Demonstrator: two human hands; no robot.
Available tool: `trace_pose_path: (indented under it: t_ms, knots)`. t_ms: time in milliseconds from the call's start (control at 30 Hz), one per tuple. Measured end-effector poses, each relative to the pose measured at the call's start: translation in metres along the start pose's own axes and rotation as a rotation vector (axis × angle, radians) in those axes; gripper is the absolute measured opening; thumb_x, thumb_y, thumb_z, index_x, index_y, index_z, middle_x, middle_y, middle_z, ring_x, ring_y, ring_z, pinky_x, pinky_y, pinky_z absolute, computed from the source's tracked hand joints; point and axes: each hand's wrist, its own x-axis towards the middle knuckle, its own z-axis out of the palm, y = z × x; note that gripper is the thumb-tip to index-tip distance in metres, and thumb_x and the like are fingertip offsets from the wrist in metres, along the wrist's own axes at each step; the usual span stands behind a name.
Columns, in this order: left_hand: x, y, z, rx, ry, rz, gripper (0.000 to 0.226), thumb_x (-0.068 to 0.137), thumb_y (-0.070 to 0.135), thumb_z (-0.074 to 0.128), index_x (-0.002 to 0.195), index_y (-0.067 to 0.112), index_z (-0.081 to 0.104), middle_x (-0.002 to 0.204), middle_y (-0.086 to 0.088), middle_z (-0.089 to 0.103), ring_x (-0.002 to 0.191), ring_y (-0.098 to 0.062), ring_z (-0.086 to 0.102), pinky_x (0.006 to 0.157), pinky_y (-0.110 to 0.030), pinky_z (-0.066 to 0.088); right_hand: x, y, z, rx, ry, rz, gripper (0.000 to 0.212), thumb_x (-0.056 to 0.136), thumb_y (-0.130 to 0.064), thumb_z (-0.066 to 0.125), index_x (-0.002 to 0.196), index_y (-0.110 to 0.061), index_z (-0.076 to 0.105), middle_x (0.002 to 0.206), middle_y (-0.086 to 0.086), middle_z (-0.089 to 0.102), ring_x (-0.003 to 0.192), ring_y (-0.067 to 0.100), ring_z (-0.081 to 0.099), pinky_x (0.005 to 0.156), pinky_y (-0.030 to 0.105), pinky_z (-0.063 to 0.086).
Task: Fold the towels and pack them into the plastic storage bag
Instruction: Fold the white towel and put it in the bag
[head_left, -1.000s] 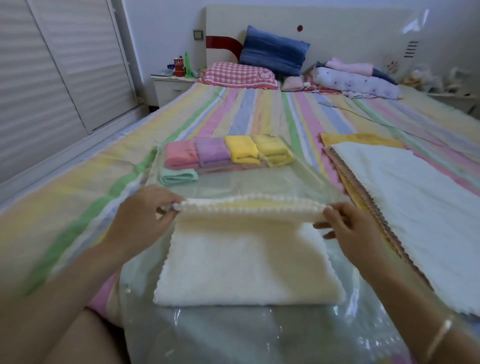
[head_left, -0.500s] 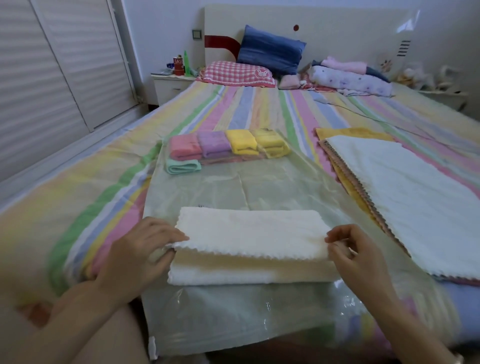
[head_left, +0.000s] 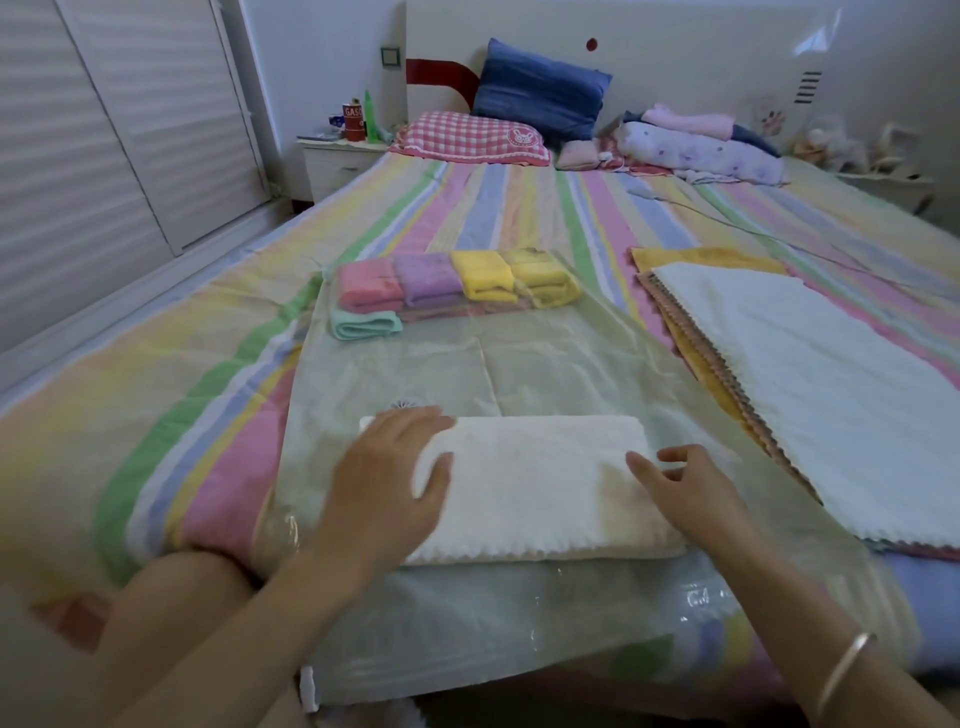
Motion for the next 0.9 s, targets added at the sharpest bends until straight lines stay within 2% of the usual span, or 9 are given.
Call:
trace_pose_path:
  t_ms: [100, 167, 233, 467, 533, 633, 733, 800, 900]
  knots:
    - [0.008, 0.027, 0.042, 0.113, -0.331, -0.003, 0.07, 0.087, 0.053, 0.015, 0.15, 0.026, 0.026, 0.16, 0.004, 0.017, 0.148, -0.015, 0.012, 0.121, -0.042, 0.009, 0.008, -0.008, -0.001, 0.067, -0.11, 0.094, 0.07, 0.085, -0.054, 0.062, 0.137, -0.013, 0.041, 0.129, 0.008, 0.053, 0.094, 0.019, 0.05, 0.073, 0.032, 0.041]
    - [0.012, 0.031, 0.063, 0.245, -0.472, 0.005, 0.076, 0.082, 0.052, -0.001, 0.154, 0.028, 0.001, 0.162, 0.006, -0.009, 0.148, -0.015, -0.012, 0.119, -0.05, -0.008, 0.009, -0.01, -0.001, 0.093, -0.143, 0.111, 0.069, 0.085, -0.048, 0.065, 0.138, -0.01, 0.042, 0.121, 0.007, 0.054, 0.091, 0.02, 0.051, 0.072, 0.031, 0.041]
    - [0.017, 0.033, 0.077, 0.321, -0.517, 0.013, 0.079, 0.078, 0.049, -0.009, 0.153, 0.027, -0.009, 0.161, 0.005, -0.015, 0.147, -0.018, -0.018, 0.115, -0.057, -0.011, 0.013, -0.01, -0.002, 0.132, -0.105, 0.079, 0.06, 0.085, -0.039, 0.068, 0.132, -0.009, 0.048, 0.107, 0.004, 0.055, 0.085, 0.019, 0.054, 0.067, 0.031, 0.043]
    - [0.046, 0.069, 0.121, 0.37, -0.498, -0.077, 0.079, 0.082, 0.049, -0.006, 0.154, 0.018, -0.001, 0.163, -0.006, -0.004, 0.149, -0.027, -0.008, 0.11, -0.066, -0.011, 0.027, -0.057, -0.037, 0.341, 0.078, -0.137, 0.049, 0.078, -0.019, 0.076, 0.122, -0.017, 0.053, 0.114, 0.006, 0.06, 0.098, 0.024, 0.059, 0.085, 0.039, 0.051]
    - [0.053, 0.076, 0.125, 0.366, -0.508, -0.07, 0.078, 0.091, 0.053, 0.017, 0.153, 0.012, -0.003, 0.162, -0.01, -0.005, 0.148, -0.03, -0.008, 0.112, -0.064, -0.009, 0.019, -0.082, -0.032, 0.228, 0.074, -0.25, 0.05, 0.077, -0.023, 0.076, 0.12, -0.024, 0.052, 0.101, -0.004, 0.059, 0.098, 0.02, 0.06, 0.087, 0.037, 0.05]
    - [0.055, 0.066, 0.117, 0.205, -0.502, -0.098, 0.104, 0.076, 0.065, 0.053, 0.154, 0.014, 0.006, 0.161, -0.008, 0.005, 0.149, -0.027, 0.0, 0.119, -0.052, 0.0, -0.007, -0.11, -0.006, -0.038, 0.047, -0.411, 0.044, 0.079, -0.031, 0.07, 0.117, -0.032, 0.047, 0.095, -0.013, 0.057, 0.096, 0.017, 0.06, 0.08, 0.031, 0.045]
    - [0.043, 0.035, 0.085, 0.124, -0.174, -0.027, 0.051, 0.077, 0.04, 0.047, 0.122, 0.02, 0.059, 0.123, -0.002, 0.059, 0.119, -0.026, 0.053, 0.1, -0.039, 0.038, -0.031, -0.117, 0.025, -0.196, 0.1, -0.54, 0.039, 0.082, -0.034, 0.062, 0.116, -0.034, 0.043, 0.111, -0.012, 0.06, 0.101, 0.019, 0.06, 0.079, 0.032, 0.045]
    - [0.033, 0.004, 0.062, 0.07, 0.077, -0.028, 0.025, 0.075, 0.012, 0.052, 0.092, 0.019, 0.069, 0.09, 0.002, 0.068, 0.086, -0.022, 0.062, 0.078, -0.032, 0.043, -0.04, -0.118, 0.043, -0.259, 0.114, -0.602, 0.036, 0.084, -0.033, 0.059, 0.115, -0.032, 0.041, 0.116, -0.012, 0.058, 0.104, 0.018, 0.058, 0.077, 0.031, 0.043]
    - [0.027, -0.024, 0.029, -0.319, 0.085, -0.363, 0.024, 0.092, 0.005, 0.05, 0.092, 0.021, 0.069, 0.088, 0.008, 0.071, 0.071, -0.01, 0.063, 0.067, -0.021, 0.048, -0.05, -0.122, 0.069, -0.316, 0.039, -0.623, 0.032, 0.089, -0.027, 0.053, 0.117, -0.031, 0.039, 0.116, -0.01, 0.057, 0.103, 0.016, 0.056, 0.071, 0.03, 0.035]
